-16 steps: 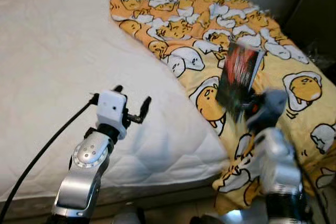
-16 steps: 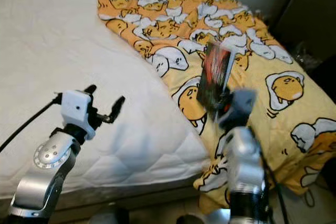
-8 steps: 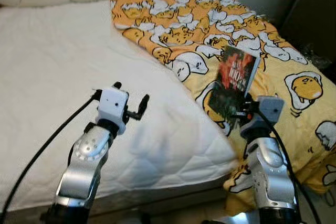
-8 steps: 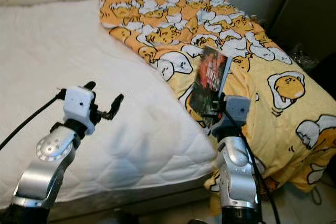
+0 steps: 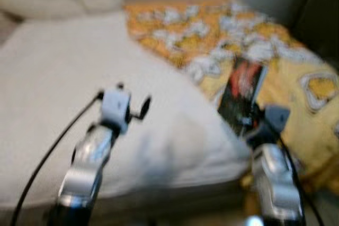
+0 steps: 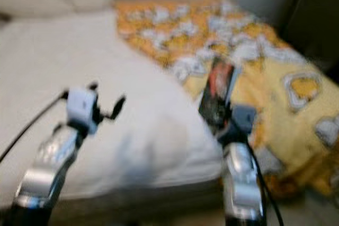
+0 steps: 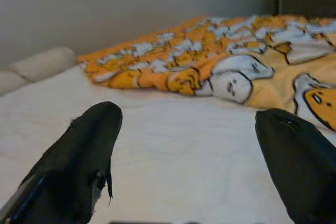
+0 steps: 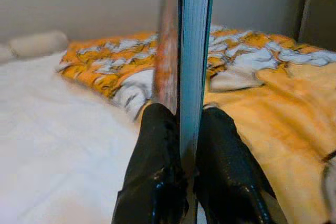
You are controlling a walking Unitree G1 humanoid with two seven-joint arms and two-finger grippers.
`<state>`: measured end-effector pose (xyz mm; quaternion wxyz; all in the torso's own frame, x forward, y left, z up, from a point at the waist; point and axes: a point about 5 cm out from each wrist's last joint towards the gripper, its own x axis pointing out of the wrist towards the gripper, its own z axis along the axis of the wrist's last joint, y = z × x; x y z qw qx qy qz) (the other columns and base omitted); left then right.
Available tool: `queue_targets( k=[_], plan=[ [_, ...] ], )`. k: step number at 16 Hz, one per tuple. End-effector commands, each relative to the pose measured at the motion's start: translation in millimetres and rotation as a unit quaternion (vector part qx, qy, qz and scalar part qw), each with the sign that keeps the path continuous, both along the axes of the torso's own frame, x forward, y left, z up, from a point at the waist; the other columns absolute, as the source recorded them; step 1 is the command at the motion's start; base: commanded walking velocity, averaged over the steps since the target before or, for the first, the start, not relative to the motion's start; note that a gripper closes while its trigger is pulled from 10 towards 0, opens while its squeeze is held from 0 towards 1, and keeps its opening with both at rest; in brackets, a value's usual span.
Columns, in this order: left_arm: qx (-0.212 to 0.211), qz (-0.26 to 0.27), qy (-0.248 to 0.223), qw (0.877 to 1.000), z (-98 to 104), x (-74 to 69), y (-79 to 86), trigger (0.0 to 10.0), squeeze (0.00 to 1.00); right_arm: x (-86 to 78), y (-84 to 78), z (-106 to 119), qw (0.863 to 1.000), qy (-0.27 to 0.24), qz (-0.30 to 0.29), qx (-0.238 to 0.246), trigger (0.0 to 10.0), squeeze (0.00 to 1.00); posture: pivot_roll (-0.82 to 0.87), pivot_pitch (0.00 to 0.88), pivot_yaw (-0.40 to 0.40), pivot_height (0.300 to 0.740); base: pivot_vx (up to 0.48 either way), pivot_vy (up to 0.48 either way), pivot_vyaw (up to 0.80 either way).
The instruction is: Clean up the room
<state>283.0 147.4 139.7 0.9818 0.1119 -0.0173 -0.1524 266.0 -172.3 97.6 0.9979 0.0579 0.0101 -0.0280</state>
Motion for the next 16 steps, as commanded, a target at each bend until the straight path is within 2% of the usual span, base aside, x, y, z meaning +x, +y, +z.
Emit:
queue_targets(
  k=[1,6,9,11,16],
  plan=[
    [0.007,0.006,0.006,1.0,-3,-0.3,3.7,10.0,0.0,3.3,5.2,10,1.0,-0.021,0.01,0.015,10.0,0.0,0.07,0.0,0.029,0.74,0.0,0.296,0.0],
    [0.005,0.01,0.006,1.0,-5,-0.8,6.2,10.0,0.0,3.4,14.3,8,0.999,-0.012,0.039,-0.002,10.0,0.0,0.07,0.0,0.015,0.74,0.0,0.3,0.0],
    [0.007,0.013,0.005,1.0,-4,-0.5,7.2,10.0,0.0,8.0,17.0,9,0.999,-0.011,0.049,-0.016,10.0,0.0,0.08,0.0,0.008,0.74,0.0,0.3,0.8],
    [0.009,0.016,0.002,1.0,-3,0.1,9.8,10.0,0.0,10.5,15.6,7,0.999,-0.005,0.038,0.007,10.0,0.0,0.09,0.0,0.005,0.74,0.0,0.3,0.32],
    [0.011,0.016,0.0,1.0,-1,4.7,10.9,10.0,0.0,13.0,15.4,8,0.999,-0.008,0.035,0.008,10.0,0.0,0.09,0.0,0.018,0.74,0.0,0.306,0.0]
  ],
)
